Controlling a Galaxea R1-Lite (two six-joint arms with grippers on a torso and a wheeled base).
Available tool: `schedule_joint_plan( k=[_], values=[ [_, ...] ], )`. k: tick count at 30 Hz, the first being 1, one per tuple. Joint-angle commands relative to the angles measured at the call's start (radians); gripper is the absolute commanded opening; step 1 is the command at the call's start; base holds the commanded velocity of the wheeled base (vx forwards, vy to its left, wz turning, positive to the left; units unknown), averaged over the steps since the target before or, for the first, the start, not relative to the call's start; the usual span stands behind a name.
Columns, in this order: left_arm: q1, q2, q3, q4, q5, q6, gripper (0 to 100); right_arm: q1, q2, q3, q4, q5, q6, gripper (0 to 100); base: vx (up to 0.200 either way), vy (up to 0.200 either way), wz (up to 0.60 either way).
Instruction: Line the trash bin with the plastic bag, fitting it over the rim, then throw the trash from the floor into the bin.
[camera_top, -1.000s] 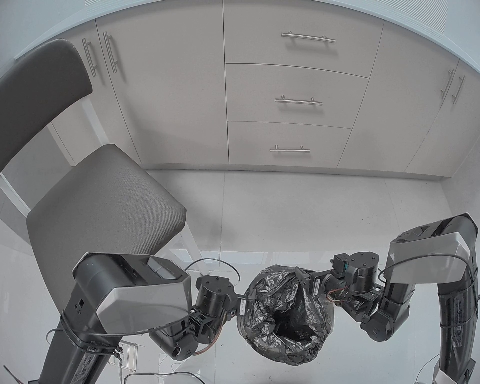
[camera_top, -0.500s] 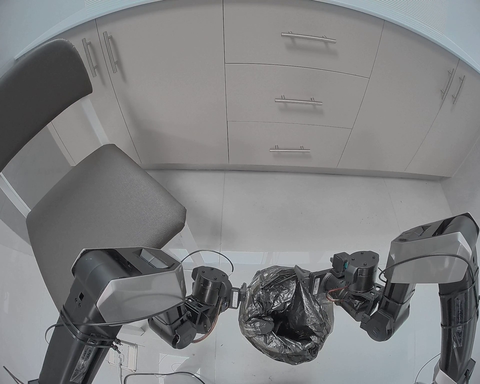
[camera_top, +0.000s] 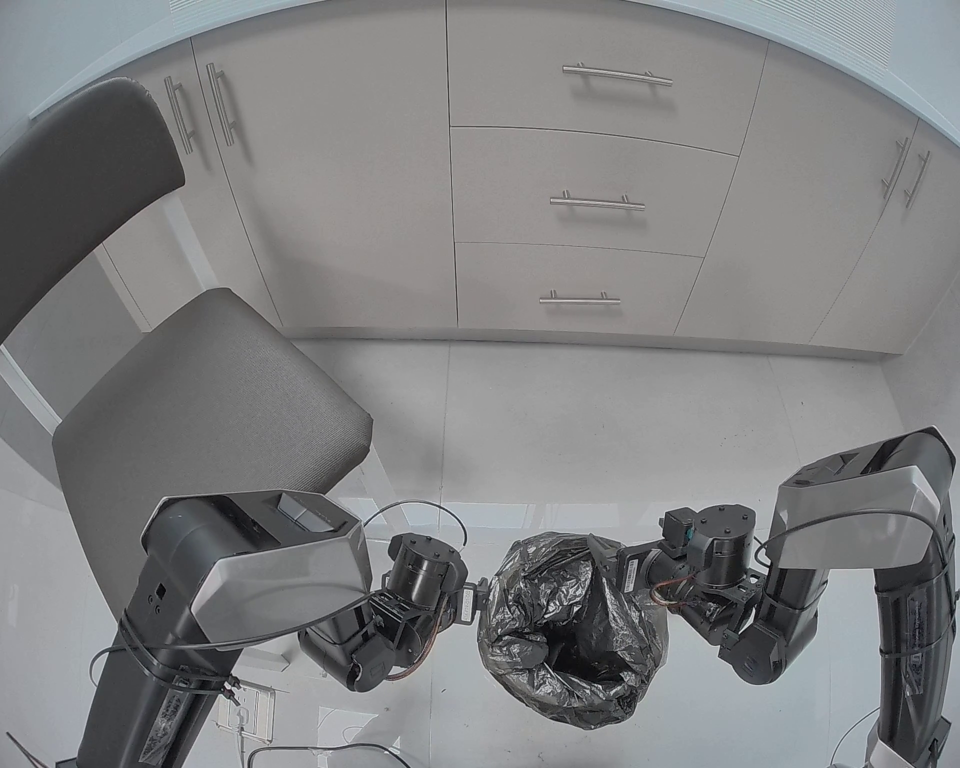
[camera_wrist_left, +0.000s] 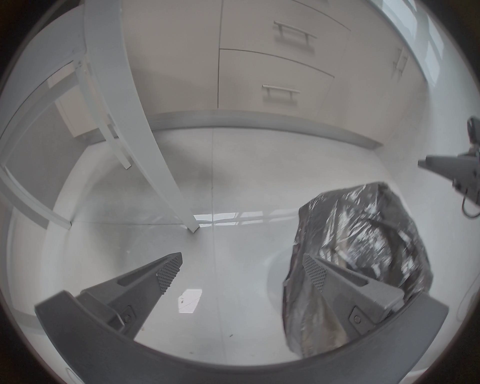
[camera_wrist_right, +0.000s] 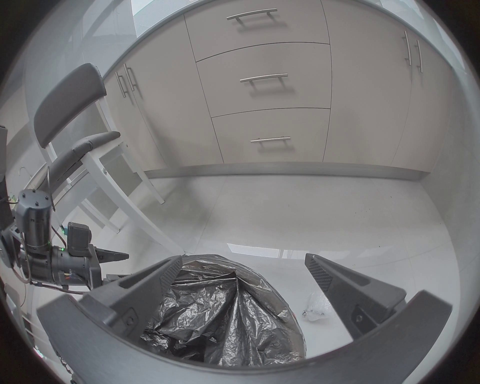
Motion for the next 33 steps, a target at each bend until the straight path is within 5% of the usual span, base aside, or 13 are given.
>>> schedule_joint_plan(
  k=[1,15,25,33],
  values=[
    [-0.027,-0.057,0.030,-0.050,0.000,-0.084,100,0.001,0.008,0.000,-0.018,-0.001,0.000,100,0.000,0.000,0.00],
    [-0.194,-0.118,0.178,-0.168,0.003,-0.113,100,0.001,0.019,0.000,-0.018,-0.001,-0.002,100,0.000,0.000,0.00],
    [-0.186,-0.066,0.142,-0.149,0.005,-0.040,100,0.009,0.022,0.000,-0.018,-0.003,-0.002,100,0.000,0.000,0.00],
    [-0.106,-0.046,0.066,-0.085,0.006,-0.017,100,0.010,0.022,0.000,-0.018,-0.003,-0.002,100,0.000,0.000,0.00]
  ],
)
